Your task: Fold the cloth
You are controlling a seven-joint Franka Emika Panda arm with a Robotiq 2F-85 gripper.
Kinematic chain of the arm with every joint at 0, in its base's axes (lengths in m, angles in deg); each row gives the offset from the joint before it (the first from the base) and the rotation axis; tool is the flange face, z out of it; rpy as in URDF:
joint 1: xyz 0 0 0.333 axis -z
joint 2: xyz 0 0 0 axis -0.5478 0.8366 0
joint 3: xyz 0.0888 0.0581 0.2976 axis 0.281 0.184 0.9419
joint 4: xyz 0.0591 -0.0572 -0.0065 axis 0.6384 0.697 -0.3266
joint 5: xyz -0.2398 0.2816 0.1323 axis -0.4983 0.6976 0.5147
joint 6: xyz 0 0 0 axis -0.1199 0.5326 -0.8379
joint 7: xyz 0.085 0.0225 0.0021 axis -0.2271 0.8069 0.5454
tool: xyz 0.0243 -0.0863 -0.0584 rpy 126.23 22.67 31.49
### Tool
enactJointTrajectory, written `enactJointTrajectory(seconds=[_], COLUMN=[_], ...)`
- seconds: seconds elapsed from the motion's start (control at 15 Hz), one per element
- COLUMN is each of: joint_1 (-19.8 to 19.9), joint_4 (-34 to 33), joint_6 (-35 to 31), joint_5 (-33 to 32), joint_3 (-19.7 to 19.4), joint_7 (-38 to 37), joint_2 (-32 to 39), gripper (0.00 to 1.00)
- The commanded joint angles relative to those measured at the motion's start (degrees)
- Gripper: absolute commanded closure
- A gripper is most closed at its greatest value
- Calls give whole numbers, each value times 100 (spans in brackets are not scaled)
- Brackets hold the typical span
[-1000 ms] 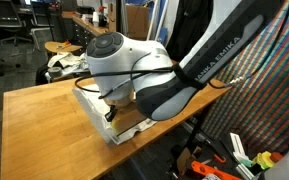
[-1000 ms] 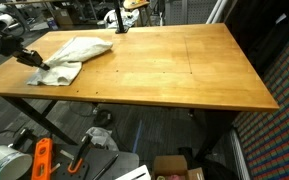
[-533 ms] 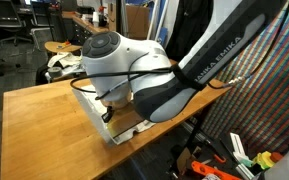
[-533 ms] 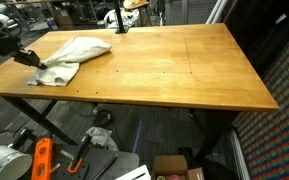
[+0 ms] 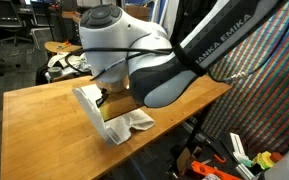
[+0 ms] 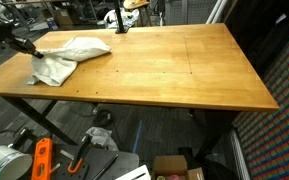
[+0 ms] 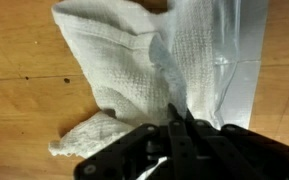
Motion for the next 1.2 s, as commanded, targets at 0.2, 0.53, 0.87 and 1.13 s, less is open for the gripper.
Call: enactJointTrajectory(seconds=[0.2,0.53,0.87,1.13], joint_1=[175,136,140,173], joint_4=[169,284,602,1036], joint_6=[-140,47,-180,-499], joint_5=[397,80,636,1671], joint_3=[65,165,224,205], joint_7=[415,413,1477,3224], joint_2=[-674,-507,-481,-758], gripper=[98,95,52,23])
